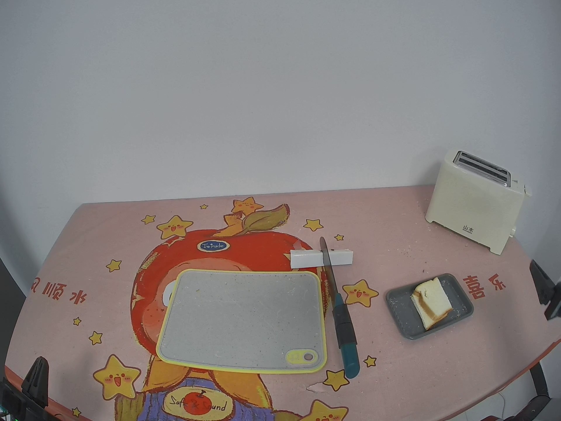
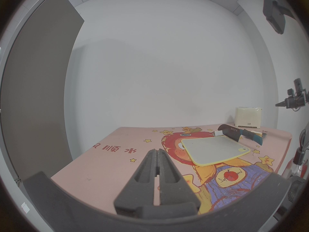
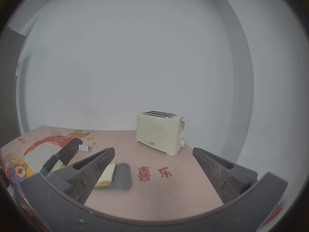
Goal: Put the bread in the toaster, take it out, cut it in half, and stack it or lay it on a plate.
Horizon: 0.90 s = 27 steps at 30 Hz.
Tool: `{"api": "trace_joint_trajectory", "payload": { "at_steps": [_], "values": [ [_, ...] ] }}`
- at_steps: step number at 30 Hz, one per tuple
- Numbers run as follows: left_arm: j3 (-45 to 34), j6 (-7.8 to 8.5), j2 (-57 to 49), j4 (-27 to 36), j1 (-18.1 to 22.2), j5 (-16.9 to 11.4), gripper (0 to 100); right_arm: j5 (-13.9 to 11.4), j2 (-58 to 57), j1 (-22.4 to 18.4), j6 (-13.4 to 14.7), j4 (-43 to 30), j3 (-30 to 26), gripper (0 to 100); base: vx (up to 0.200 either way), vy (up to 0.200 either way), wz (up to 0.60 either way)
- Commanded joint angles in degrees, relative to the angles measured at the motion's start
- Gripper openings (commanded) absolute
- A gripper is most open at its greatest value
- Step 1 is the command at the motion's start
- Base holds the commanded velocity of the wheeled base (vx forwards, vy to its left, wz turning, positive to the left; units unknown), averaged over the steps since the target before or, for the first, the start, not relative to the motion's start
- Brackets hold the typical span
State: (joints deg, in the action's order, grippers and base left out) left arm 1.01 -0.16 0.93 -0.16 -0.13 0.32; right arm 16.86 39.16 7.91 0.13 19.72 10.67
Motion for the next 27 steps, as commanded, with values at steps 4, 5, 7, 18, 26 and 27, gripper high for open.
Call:
{"api": "trace_joint_trajectory", "payload": {
  "at_steps": [4, 5, 7, 18, 26, 27],
  "values": [
    [-1.01, -0.02, -0.93, -0.02, -0.04, 0.03, 0, -3.41, -34.67, -5.8, 3.91, -21.66, -8.47, 100, 0.0, 0.0, 0.0],
    [-1.01, -0.02, -0.93, -0.02, -0.04, 0.03, 0, -3.5, -34.67, -6.07, 5.14, -21.39, -8.56, 100, 0.0, 0.0, 0.0],
    [-1.01, -0.02, -0.93, -0.02, 0.05, 0.03, 0, -4.03, -35.2, -6.68, 4.79, -21.48, -8.56, 100, 0.0, 0.0, 0.0],
    [-1.01, -0.02, -0.93, -0.02, -0.04, 0.03, 0, -13.34, -39.07, -7.91, -11.47, -21.66, -8.38, 100, 0.0, 0.0, 0.0],
    [-1.01, -0.02, -0.93, -0.02, -0.04, 0.03, 0, -9.92, -39.07, -7.82, 4.61, -21.75, -8.65, 100, 0.0, 0.0, 0.0],
    [-1.01, -0.02, -0.93, -0.02, -0.04, 0.03, 0, -9.92, -39.07, -7.82, 4.61, -21.75, -8.65, 100, 0.0, 0.0, 0.0]
  ]
}}
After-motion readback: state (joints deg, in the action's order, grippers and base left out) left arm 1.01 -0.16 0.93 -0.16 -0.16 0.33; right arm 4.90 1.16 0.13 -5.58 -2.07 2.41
